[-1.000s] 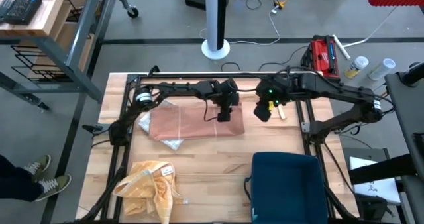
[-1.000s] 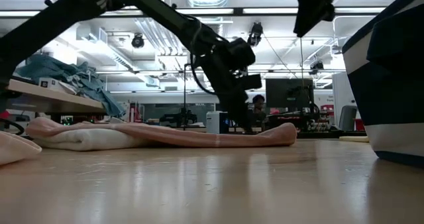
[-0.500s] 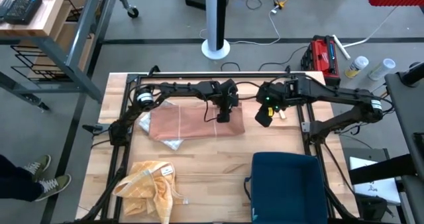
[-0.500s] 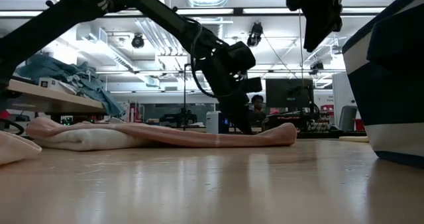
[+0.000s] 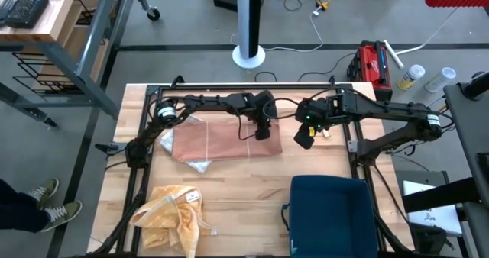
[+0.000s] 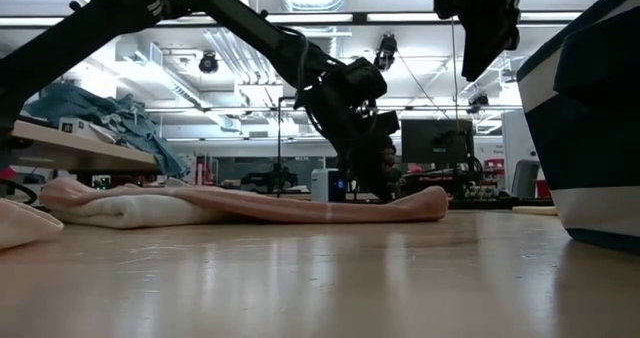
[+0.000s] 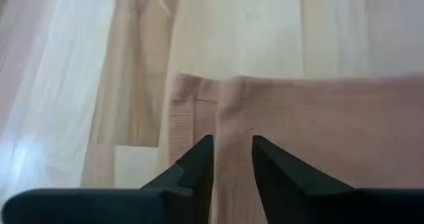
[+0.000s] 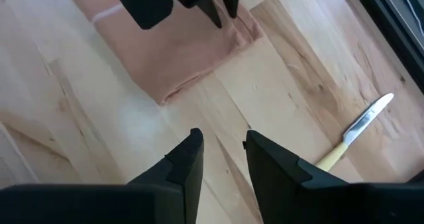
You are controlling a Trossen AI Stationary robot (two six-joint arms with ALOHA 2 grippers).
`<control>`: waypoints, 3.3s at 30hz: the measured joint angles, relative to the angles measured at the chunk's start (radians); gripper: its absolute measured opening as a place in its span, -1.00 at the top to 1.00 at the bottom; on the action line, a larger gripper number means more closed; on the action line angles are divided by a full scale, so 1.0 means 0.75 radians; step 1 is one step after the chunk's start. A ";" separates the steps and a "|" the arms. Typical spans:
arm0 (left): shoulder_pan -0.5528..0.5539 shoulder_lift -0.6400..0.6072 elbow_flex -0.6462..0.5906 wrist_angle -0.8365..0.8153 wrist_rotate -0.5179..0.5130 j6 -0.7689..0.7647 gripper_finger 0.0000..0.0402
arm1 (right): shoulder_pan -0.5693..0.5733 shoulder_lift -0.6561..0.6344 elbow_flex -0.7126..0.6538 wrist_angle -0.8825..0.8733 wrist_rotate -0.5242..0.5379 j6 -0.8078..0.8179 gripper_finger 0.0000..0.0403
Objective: Fold towel
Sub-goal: Fold the brown towel
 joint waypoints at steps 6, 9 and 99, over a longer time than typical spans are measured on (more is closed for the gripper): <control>0.000 -0.001 0.054 -0.014 -0.003 -0.220 0.36 | 0.000 0.000 0.000 0.003 0.000 0.001 0.39; -0.003 -0.001 0.095 -0.121 -0.003 -0.319 0.33 | 0.003 0.000 0.000 0.005 0.000 0.001 0.36; 0.077 -0.070 0.002 -0.225 -0.436 -0.067 0.93 | 0.031 0.001 -0.234 0.253 0.009 0.039 0.41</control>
